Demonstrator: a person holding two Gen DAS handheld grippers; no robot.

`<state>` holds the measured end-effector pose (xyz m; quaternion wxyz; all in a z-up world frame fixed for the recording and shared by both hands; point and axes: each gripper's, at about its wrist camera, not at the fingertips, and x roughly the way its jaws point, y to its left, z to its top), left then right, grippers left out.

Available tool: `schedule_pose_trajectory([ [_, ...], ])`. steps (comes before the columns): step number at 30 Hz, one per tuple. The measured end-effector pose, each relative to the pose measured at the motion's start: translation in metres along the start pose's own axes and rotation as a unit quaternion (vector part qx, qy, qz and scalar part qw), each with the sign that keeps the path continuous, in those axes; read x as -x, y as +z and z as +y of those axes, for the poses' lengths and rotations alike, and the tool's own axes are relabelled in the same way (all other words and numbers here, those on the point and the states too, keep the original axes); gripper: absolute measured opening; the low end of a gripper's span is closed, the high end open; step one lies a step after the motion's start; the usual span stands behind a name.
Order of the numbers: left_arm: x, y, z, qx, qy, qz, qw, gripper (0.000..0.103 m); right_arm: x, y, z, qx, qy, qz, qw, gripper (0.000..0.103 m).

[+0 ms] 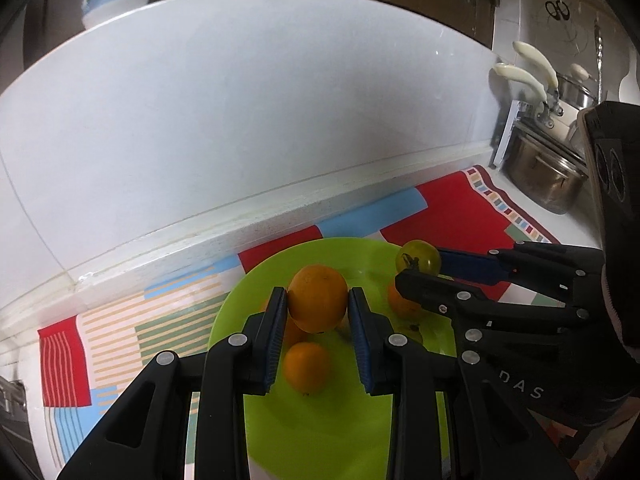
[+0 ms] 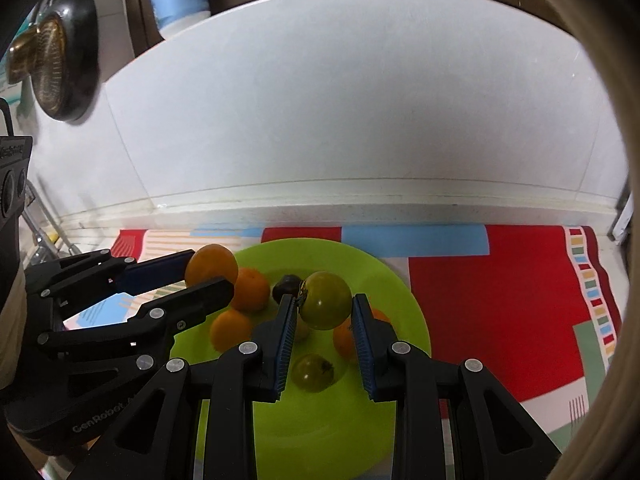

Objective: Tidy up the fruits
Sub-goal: 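Carry the orange and green fruit onto the green plate and open both tools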

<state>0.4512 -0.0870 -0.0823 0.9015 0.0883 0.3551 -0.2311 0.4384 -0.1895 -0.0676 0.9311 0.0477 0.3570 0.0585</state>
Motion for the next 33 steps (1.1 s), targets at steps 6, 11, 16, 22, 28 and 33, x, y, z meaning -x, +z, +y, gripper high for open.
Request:
schedule_pose_trajectory([
  [6,-0.009,0.001,0.0,-0.001,-0.009,0.008,0.9999,0.031,-0.012,0.002,-0.006,-0.005,0.001,0.005,1.0,0.029],
  [11,-0.01,0.0,-0.001,0.003,-0.009,0.012,0.9999,0.031,-0.015,0.002,-0.011,-0.012,-0.004,0.005,1.0,0.03],
  [16,-0.003,0.0,0.0,0.004,-0.005,0.004,1.0,0.037,-0.011,-0.001,-0.013,-0.017,-0.006,0.005,1.0,0.032],
  [22,0.01,0.001,0.004,0.01,0.002,-0.005,0.9999,0.037,0.0,0.0,-0.013,-0.017,-0.011,-0.002,1.0,0.038],
  [28,0.03,0.0,0.003,0.012,0.012,-0.02,0.9997,0.037,0.018,-0.001,-0.015,-0.027,-0.014,-0.015,0.999,0.038],
  [33,0.05,-0.001,-0.001,0.01,0.012,-0.032,0.9994,0.038,0.039,-0.002,-0.011,-0.02,-0.025,-0.033,0.999,0.038],
])
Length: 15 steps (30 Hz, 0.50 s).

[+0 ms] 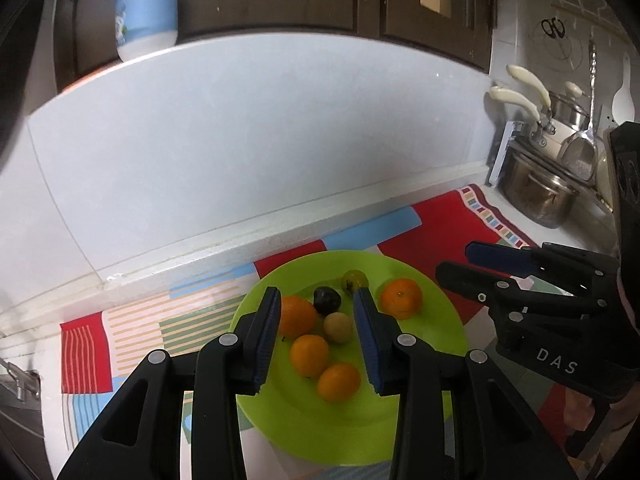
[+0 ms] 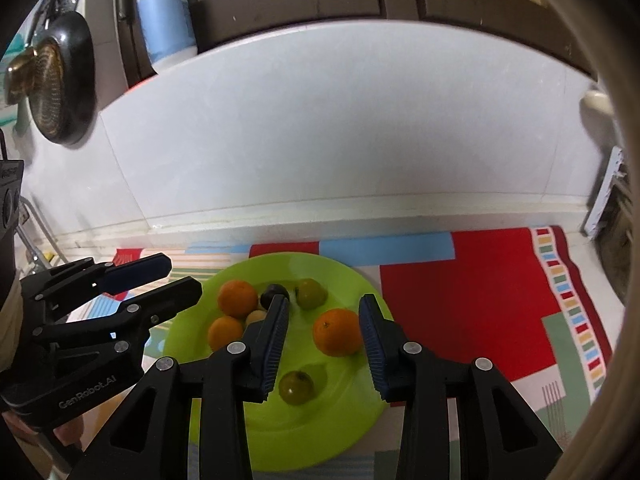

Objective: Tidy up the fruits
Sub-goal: 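Carry the orange and green fruit onto the green plate and open both tools, then lift both open tools away from the plate toward the dark plum and yellow fruit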

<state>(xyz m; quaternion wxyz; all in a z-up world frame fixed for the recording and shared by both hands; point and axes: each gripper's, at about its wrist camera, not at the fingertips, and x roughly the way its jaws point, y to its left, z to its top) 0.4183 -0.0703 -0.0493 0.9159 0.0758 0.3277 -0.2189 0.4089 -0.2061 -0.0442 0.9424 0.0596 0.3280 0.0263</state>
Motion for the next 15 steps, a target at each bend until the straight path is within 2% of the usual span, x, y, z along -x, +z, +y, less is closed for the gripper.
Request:
schedule_pose_trajectory([
  [15,0.062,-0.013,-0.008,0.0,-0.002,-0.029,0.9996,0.047,0.061,-0.011,0.023,0.007,-0.006,-0.027,1.0,0.038],
])
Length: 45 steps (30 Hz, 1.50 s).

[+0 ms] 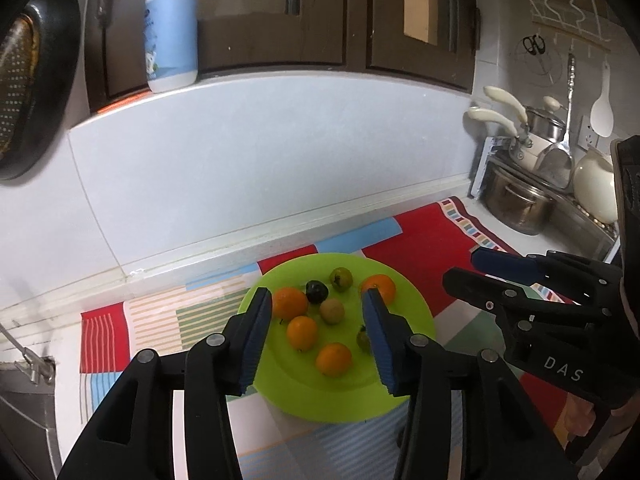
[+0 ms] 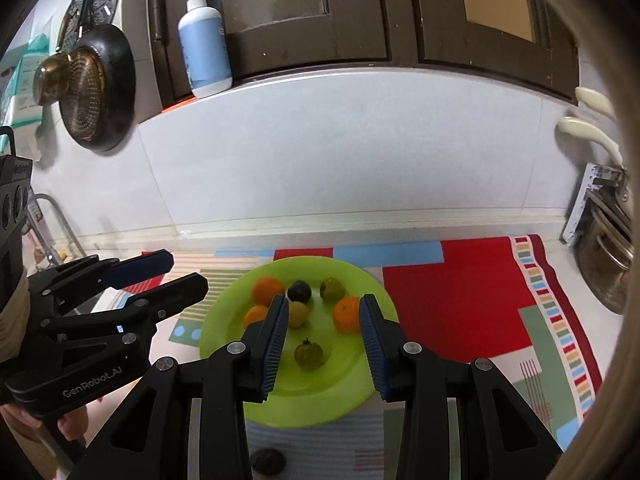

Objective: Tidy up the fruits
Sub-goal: 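Lift both open tools away from the plate toward the dark plum and yellow fruit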

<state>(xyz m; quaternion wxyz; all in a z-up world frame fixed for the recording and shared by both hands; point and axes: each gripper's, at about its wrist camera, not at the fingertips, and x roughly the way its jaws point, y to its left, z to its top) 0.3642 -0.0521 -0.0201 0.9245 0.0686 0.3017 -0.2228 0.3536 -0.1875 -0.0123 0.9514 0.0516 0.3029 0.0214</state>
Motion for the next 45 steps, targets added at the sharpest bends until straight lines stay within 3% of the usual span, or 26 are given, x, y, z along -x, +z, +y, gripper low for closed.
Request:
schedule_pose_trajectory([
  [4,0.015,-0.005,-0.001,-0.006,-0.002,-0.004,1.0,0.05,0.015,-0.006,0.005,-0.001,-0.006,-0.002,1.0,0.045],
  [13,0.052,-0.017,-0.006,-0.022,0.0,-0.023,0.9995,0.06,0.051,-0.022,0.021,0.009,-0.022,-0.011,1.0,0.046],
  [15,0.058,-0.02,-0.006,-0.025,0.001,-0.026,0.9994,0.064,0.056,-0.026,0.024,0.009,-0.024,-0.011,1.0,0.05],
  [23,0.074,-0.034,-0.007,-0.041,0.0,-0.026,0.9988,0.067,0.076,-0.041,0.036,0.008,-0.032,-0.008,0.999,0.052],
  [36,0.08,-0.066,-0.002,-0.075,-0.004,-0.008,0.9971,0.07,0.077,-0.072,0.054,0.002,-0.037,0.022,0.999,0.056],
  [45,0.066,-0.089,-0.003,-0.11,-0.032,0.014,0.9933,0.07,0.063,-0.094,0.06,0.005,-0.043,0.057,0.997,0.056],
])
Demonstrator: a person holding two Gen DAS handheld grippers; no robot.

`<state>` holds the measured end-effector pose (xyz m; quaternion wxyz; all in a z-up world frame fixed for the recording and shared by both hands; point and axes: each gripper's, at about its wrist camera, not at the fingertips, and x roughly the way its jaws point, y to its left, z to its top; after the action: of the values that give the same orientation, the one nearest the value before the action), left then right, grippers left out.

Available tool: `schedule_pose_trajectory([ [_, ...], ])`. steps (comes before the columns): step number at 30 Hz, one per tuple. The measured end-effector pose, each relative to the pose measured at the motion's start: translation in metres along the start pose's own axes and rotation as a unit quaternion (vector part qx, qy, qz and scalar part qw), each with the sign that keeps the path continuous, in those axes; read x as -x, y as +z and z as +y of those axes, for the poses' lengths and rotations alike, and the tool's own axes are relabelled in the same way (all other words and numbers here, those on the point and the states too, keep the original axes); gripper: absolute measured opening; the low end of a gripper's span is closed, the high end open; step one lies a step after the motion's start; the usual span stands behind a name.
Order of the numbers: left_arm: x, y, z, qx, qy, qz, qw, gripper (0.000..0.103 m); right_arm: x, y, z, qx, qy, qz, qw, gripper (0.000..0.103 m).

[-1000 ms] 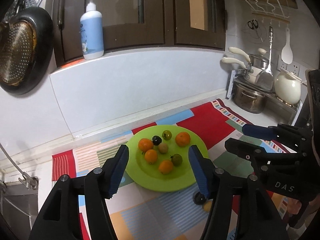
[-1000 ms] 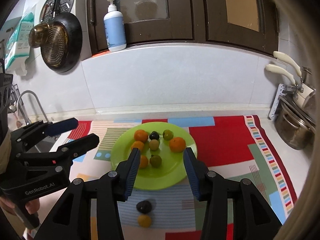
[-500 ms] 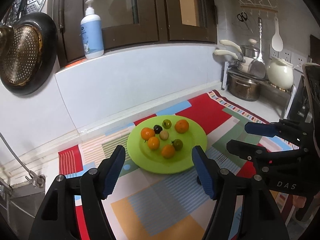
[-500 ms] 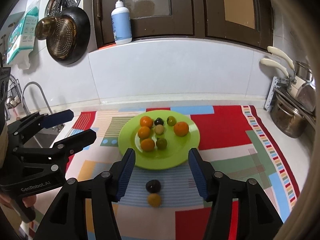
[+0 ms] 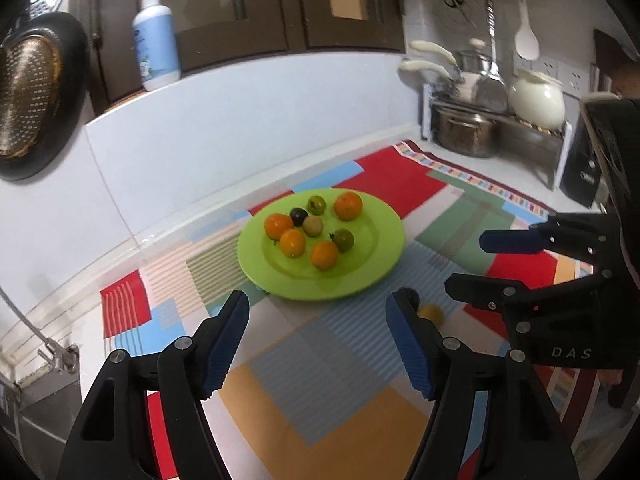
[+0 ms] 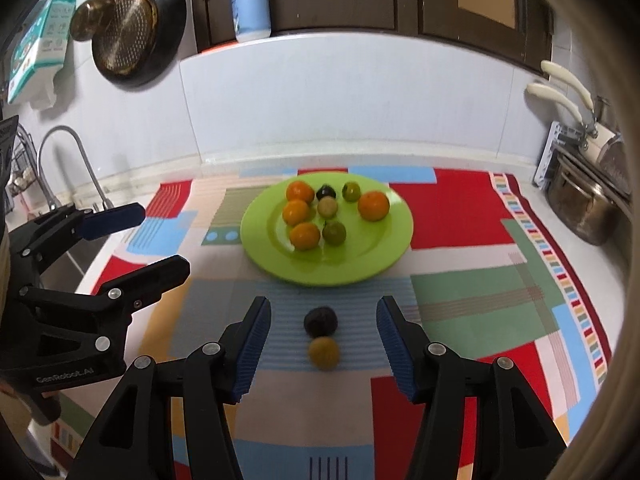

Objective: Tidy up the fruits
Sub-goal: 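Lift both open tools away from the plate toward the dark plum and yellow fruit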

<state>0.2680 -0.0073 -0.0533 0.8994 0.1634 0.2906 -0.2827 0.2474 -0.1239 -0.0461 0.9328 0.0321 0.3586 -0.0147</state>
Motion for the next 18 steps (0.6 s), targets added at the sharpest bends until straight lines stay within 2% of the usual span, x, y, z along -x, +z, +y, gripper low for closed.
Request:
schedule_pose_trajectory([
  [10,-0.028,-0.017,-0.005,-0.027,-0.039,0.04,0.9981,0.07,-0.027,-0.015,0.002,-0.002,0.003,0.047,0.999,0.056],
  [18,-0.048,-0.024,-0.01,-0.043,-0.057,0.064,0.9954,0.07,-0.052,-0.024,0.001,-0.001,0.001,0.081,0.997,0.055],
])
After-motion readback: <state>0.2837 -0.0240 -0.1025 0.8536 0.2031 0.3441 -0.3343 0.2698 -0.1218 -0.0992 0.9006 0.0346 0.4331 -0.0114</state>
